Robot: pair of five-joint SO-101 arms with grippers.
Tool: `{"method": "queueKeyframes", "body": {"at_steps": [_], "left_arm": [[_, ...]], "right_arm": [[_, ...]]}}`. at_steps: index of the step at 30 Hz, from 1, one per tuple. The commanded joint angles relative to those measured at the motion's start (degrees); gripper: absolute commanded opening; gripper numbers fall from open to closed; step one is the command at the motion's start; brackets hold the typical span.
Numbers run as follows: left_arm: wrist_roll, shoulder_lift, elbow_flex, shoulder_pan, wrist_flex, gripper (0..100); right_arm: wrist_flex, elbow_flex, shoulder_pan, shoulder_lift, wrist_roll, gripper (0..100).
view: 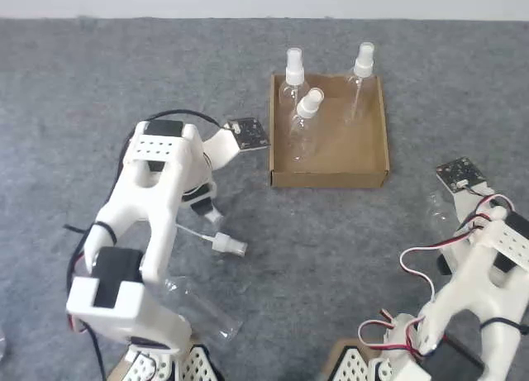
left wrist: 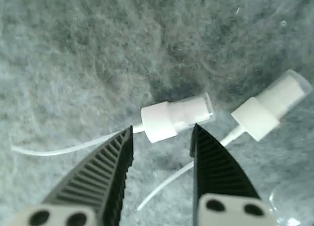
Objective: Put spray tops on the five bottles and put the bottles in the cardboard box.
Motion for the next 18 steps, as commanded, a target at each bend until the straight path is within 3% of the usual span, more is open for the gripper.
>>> {"method": "queueKeyframes", "body": {"at_steps": [1,12,18], "left_arm": [[-1.5,0.4,-2.2,1.1,-1.1,17],[-1.6,2.1,4.8,3.3,-10.5,17],[-0.7,0.0,3.3,3.0,-9.4,17]], "right_arm": [[0.7,-0.8,0.8,-0.1,1.0,0.6],[0.7,-0.8,1.5,0.2,1.0,0.6],[0.7,-0.8,2.3,-0.1,1.0,0.6]]}}
